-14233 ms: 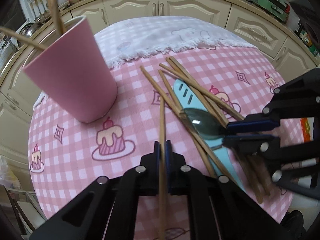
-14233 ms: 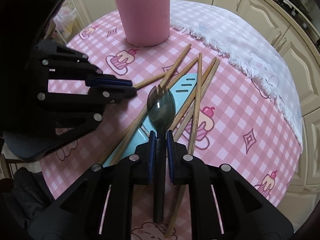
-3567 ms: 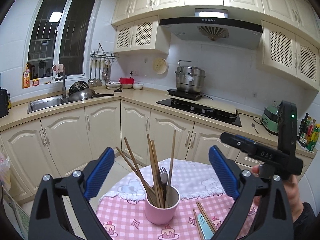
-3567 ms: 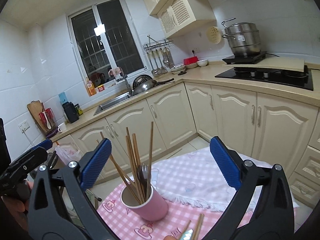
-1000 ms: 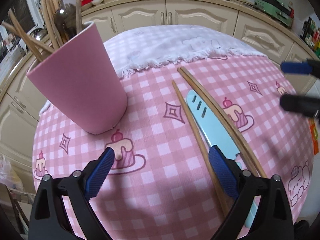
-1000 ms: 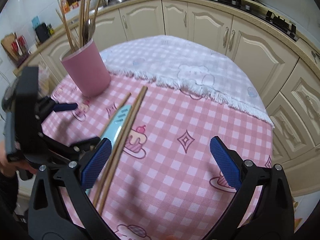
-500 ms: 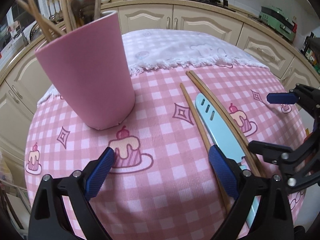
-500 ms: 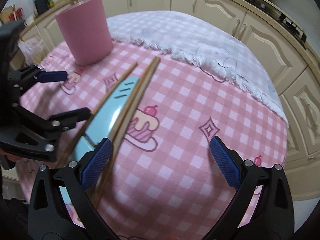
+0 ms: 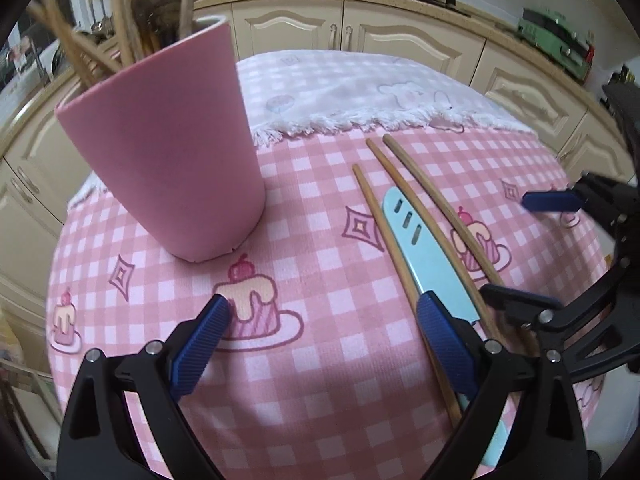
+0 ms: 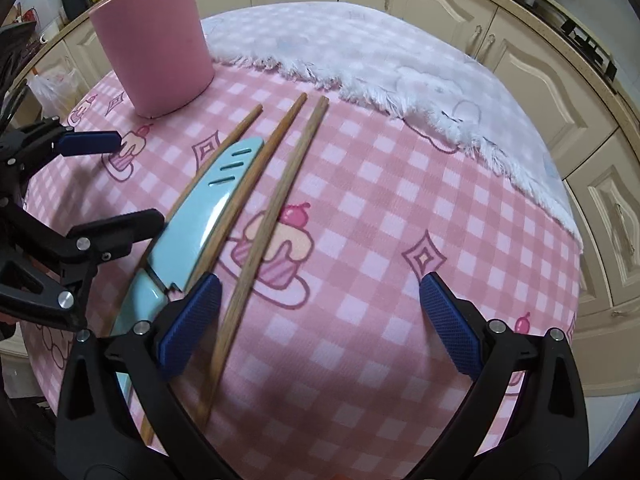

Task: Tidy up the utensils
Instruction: 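Lower both open tools toward the last chopsticks beside the blue knife, then close the left tool on a chopstick while the right tool grasps another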

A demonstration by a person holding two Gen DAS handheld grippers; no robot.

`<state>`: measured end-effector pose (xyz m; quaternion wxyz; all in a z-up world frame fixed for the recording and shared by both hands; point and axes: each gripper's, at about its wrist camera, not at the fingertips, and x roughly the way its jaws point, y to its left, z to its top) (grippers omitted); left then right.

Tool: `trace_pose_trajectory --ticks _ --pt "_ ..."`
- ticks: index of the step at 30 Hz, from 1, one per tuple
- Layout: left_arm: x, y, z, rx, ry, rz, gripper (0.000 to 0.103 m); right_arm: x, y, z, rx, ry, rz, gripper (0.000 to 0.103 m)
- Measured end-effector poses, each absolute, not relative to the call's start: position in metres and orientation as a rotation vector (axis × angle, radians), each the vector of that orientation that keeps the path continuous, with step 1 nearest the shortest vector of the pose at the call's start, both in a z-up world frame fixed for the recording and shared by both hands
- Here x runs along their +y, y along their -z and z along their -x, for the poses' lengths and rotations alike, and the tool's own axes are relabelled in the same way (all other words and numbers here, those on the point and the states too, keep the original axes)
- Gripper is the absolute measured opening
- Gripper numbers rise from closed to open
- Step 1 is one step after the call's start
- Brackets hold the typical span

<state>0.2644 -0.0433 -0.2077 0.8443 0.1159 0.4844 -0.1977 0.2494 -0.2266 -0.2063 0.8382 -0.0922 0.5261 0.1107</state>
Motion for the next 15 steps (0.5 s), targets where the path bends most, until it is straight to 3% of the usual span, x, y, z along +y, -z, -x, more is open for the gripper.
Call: trace_pose_trajectory --ticks 15 --pt "-0.068 0.212 -0.278 1.081 0.378 -0.341 0.092 -0.252 0.206 -0.260 1.138 -0.211 0.164 0.097"
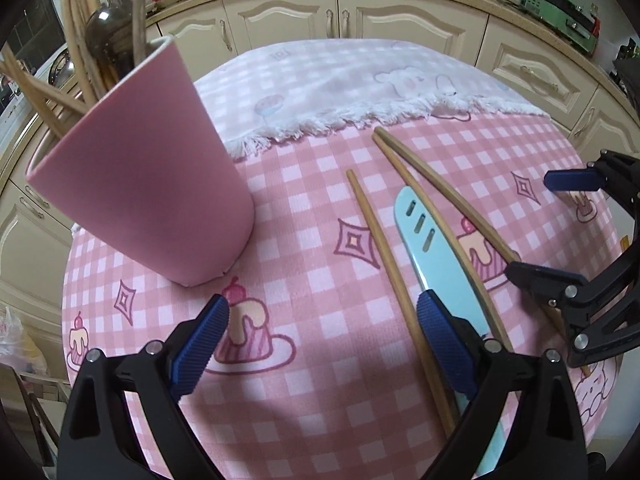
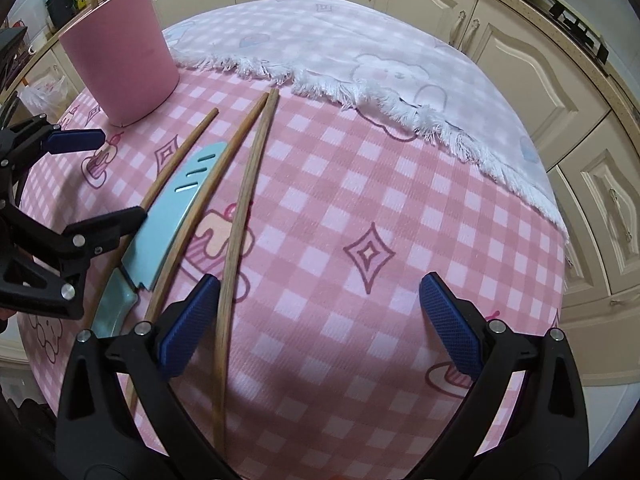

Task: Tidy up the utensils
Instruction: 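Close the left tool on a chopstick while the right tool grasps another, then lift both chopsticks over the pink cup and lower them inside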

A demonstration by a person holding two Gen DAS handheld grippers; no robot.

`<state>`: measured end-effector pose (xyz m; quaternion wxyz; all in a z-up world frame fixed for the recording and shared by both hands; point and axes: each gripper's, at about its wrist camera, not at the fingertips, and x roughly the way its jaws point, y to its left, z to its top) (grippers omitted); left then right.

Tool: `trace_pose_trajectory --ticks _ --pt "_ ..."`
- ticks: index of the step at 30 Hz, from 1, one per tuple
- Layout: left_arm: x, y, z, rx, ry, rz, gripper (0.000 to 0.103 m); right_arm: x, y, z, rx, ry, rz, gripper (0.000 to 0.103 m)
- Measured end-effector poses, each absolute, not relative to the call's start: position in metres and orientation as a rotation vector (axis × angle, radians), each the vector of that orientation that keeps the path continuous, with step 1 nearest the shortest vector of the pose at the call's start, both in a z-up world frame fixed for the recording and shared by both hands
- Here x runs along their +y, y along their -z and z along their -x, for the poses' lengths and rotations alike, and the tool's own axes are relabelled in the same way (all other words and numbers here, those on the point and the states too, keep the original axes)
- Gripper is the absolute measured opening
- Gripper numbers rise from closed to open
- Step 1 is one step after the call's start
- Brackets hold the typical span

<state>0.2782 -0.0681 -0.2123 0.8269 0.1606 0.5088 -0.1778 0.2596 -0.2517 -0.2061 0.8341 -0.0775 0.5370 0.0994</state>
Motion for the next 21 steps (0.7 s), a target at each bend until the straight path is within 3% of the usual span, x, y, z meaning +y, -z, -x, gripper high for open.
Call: trace_pose_trajectory --ticks 3,5,9,12,13,15,16,21 --pt "-0.071 0.212 -0.281 1.079 0.386 -0.331 0.086 -0.250 0.206 -0.267 1.139 -0.206 0.157 0.097" --pt "-0.074 0.209 -0.283 1.094 0.416 -0.302 0.065 -0.248 0.205 -0.273 1.141 -0.211 0.153 0.094" --pt "-0.086 0.206 -0.285 1.106 0.451 -0.338 0.040 -0.240 0.202 -0.287 1.153 -0.221 0.135 0.084" --pt "-0.094 0.206 -0.285 1.118 0.486 -0.370 0.020 -0.229 0.199 -0.300 1.165 -0.221 0.144 0.067" --pt "-0.098 0.207 -0.286 1.126 0.506 -0.378 0.011 -0.225 0.198 -0.303 1.168 -0.227 0.156 0.056" --pt "-0.100 0.208 -0.284 1.130 0.525 -0.391 0.005 -0.216 0.195 -0.307 1.176 -0.263 0.163 0.028" --pt "-0.101 0.208 -0.282 1.129 0.533 -0.394 0.005 -0.213 0.194 -0.307 1.185 -0.281 0.162 0.009" --pt "-0.080 0.201 -0.277 1.092 0.543 -0.313 0.005 -0.220 0.192 -0.291 1.141 -0.338 0.077 0.006"
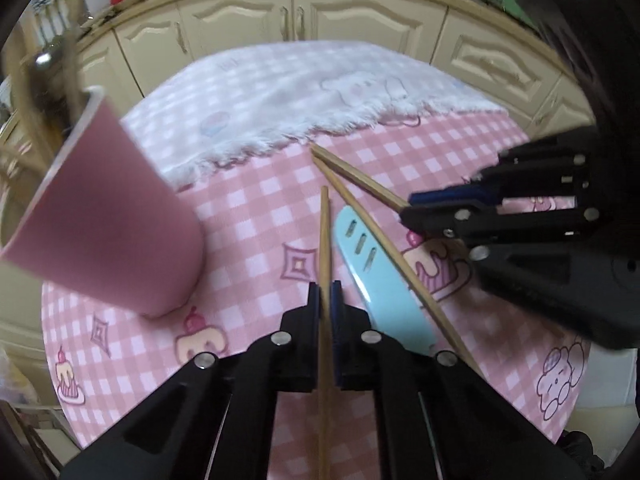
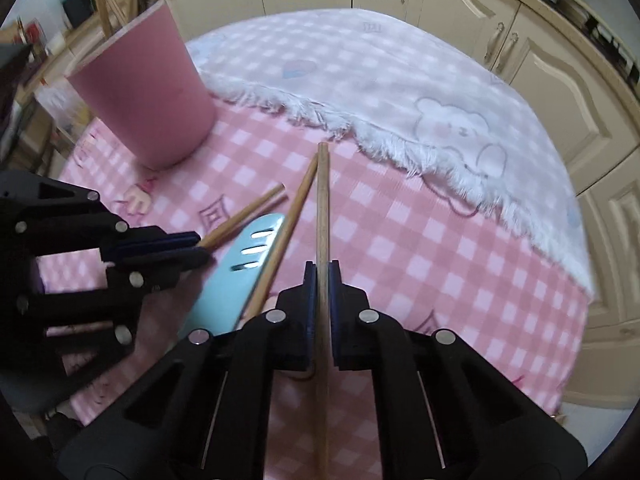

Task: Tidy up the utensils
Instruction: 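Lift both chopsticks over the pink cup and lower them inside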

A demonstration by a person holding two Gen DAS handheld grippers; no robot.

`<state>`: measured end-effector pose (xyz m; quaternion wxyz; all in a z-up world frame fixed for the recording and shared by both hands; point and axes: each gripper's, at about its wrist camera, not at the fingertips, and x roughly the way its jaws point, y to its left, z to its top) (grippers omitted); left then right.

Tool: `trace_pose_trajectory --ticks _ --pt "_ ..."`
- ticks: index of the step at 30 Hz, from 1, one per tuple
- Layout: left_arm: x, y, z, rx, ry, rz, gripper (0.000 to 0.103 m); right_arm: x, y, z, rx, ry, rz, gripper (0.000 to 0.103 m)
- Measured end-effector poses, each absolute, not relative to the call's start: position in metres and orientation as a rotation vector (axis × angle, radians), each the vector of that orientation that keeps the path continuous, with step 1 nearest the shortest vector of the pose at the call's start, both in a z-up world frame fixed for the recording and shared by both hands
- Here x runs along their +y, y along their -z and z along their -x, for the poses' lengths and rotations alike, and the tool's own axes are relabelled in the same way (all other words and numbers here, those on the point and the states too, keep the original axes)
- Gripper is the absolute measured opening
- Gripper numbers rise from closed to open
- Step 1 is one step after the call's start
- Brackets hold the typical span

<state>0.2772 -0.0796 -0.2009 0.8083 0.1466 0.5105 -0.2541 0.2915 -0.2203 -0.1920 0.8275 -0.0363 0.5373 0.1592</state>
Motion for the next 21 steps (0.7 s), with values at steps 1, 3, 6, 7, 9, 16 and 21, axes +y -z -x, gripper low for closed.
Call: trace_pose_trajectory --ticks 1,3,6,7,9,16,21 --pt "-0.071 0.197 -0.274 1.079 0.539 -0.305 0.005 -0.224 0.191 -0.288 1.128 -0.336 0.062 0.006" --pt "-0.062 0.188 -0.268 1.042 0.524 -0.282 0.005 -0.233 0.186 -0.279 1.093 -0.338 0.030 0.006" --pt "-0.048 0.169 -0.261 0.977 0.520 -0.227 0.005 -0.244 0.172 -0.266 1.024 -0.341 -0.015 0.006" --pt "-0.044 0.162 -0.259 0.952 0.522 -0.211 0.005 -0.249 0.165 -0.260 0.983 -0.348 -0.034 0.006" --pt "-0.035 0.149 -0.252 0.901 0.520 -0.183 0.005 -0.255 0.153 -0.251 0.932 -0.361 -0.063 0.006" --pt "-0.012 0.102 -0.234 0.737 0.523 -0.086 0.005 -0.264 0.110 -0.223 0.734 -0.406 -0.133 0.006" --pt "0.004 0.076 -0.229 0.636 0.501 -0.019 0.005 -0.256 0.085 -0.221 0.642 -0.442 -0.159 0.006"
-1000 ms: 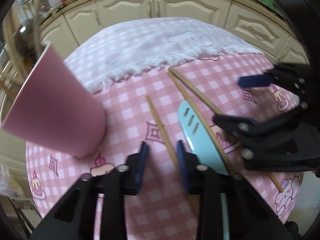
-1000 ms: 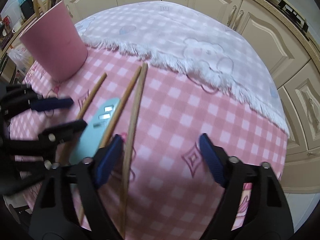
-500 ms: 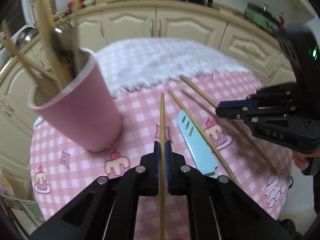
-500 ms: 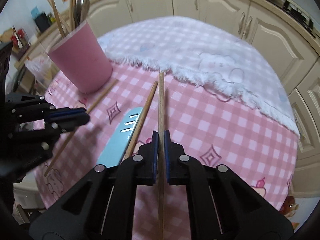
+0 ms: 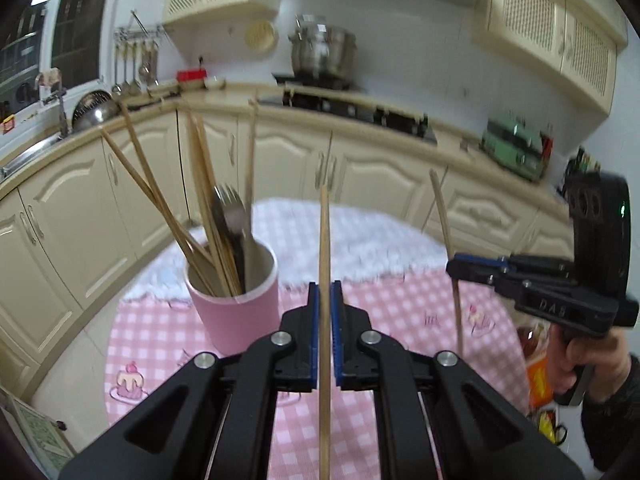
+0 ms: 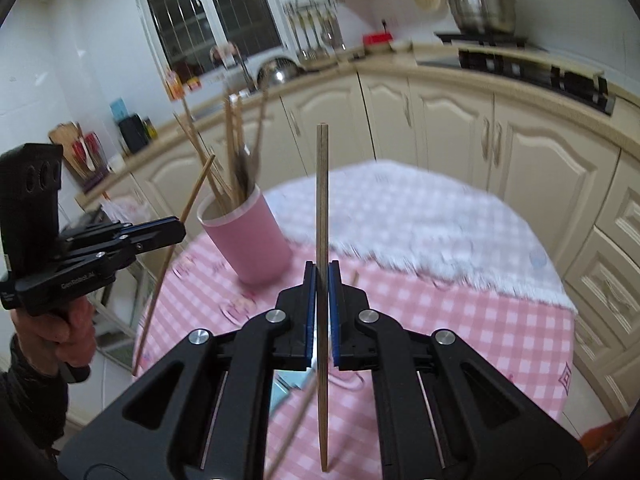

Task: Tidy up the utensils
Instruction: 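Lift both chopsticks over the pink cup and lower them inside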

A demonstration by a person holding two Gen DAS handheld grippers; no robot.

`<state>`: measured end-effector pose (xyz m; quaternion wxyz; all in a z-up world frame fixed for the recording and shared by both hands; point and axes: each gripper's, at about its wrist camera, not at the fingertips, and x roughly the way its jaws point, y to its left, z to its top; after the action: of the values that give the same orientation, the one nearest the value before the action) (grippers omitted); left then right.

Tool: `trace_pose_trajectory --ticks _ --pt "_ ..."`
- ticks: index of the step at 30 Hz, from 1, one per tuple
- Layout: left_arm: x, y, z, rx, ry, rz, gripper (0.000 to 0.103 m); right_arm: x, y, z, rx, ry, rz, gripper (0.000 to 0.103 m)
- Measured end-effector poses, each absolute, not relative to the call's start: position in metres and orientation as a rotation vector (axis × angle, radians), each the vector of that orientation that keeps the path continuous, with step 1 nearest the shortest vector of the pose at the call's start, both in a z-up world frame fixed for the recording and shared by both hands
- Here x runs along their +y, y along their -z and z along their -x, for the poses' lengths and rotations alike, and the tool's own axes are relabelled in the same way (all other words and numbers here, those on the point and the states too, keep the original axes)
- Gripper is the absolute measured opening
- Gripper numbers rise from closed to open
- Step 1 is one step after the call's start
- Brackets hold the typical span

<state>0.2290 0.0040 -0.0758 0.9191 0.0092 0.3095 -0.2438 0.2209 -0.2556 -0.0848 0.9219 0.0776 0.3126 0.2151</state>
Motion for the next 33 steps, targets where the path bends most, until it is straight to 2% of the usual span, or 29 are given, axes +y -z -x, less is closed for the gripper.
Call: trace_pose_trajectory --ticks 9,21,33 --pt "0.041 0.018 -0.224 0.401 0.432 0.111 0.005 -0.232 0.034 -0.231 0.506 -0.503 -0.190 0.006" --pt "0.047 -0.046 -0.249 0.145 0.385 0.176 0.005 -0.198 -0.052 -0.266 0.291 -0.551 -0.228 0.006" --pt "0.036 -0.047 -0.296 0.041 0.316 0.151 0.005 -0.174 -0.049 -0.322 0.236 -0.527 -0.263 0.006"
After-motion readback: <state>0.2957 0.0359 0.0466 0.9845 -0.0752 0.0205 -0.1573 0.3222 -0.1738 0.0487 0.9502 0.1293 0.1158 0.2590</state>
